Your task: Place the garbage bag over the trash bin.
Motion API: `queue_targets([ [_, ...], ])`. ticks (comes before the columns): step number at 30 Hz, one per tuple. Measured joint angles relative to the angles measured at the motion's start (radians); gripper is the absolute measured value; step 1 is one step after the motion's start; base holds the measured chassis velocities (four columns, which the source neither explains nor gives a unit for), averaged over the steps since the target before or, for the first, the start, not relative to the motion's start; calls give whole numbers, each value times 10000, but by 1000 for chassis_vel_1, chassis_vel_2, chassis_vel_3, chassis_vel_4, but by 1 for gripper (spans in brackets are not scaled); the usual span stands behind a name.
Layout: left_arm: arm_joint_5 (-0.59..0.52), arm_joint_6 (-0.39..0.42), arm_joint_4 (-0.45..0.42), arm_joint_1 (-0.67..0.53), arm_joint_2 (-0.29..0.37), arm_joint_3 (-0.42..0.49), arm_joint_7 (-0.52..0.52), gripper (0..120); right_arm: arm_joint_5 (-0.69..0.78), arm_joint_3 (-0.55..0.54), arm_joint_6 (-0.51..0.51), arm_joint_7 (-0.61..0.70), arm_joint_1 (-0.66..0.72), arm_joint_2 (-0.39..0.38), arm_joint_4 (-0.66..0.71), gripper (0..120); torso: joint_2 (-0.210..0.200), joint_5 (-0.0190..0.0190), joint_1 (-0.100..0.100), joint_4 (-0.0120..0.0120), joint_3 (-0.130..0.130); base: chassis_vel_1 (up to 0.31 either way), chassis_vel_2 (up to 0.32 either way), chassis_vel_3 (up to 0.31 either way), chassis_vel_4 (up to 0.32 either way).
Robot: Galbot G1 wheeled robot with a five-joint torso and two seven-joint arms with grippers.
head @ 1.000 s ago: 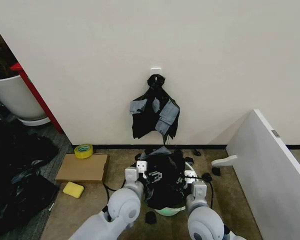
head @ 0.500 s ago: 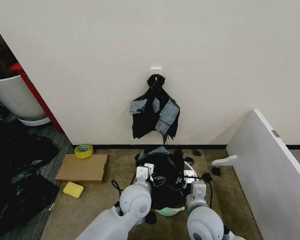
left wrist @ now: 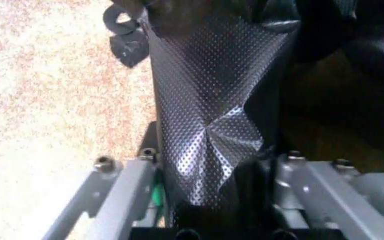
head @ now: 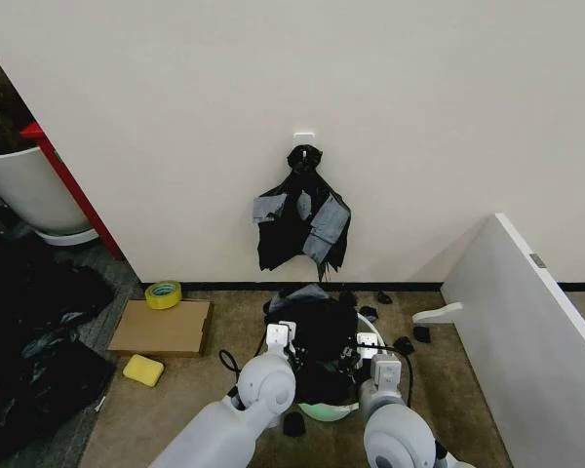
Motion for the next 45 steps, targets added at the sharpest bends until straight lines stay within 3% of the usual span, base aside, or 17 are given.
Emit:
queue_targets([
  [7,-193,-221,-444,387,324,-418,257,4,-202,-48,288,-159,-38,-1,-1,0,-1,-4,0,-4,1,0,0,0,0],
  [13,101,-475,-1586,1240,1207,-950,796,0,-967,-68,1593,-1199,24,-147,-130,0,-1,-3,1,1,1,0,0,0,0],
  [18,759,-608,-2940,2347,2509,-1408,1390,0,-2020,276,3085,-2370,168,-277,-435,0,-1,-4,0,2,1,0,0,0,0],
  [20,814,-606,-3202,2521,2700,-1487,1455,0,-2034,313,3092,-2375,193,-288,-458,0,-1,-4,1,1,1,0,0,0,0],
  [26,1229,-632,-5184,3611,3720,-2356,1700,0,-1702,444,2211,-1624,139,-293,-654,0,0,-3,0,-3,1,0,0,0,0],
  [32,1313,-854,-6076,3732,3935,-2784,1667,0,-1415,455,1656,-1069,-130,-347,-616,0,0,-4,0,-1,0,0,0,0,0],
  [38,1244,-1423,-6118,3466,3839,-2963,1681,0,-1346,308,1490,-919,-797,-521,-211,0,0,-2,0,-1,0,0,0,0,0],
  [45,1062,-1935,-5208,3008,3500,-3090,1797,0,-1586,-98,2060,-1408,-1766,-814,125,0,0,-3,0,-1,0,0,0,0,0],
])
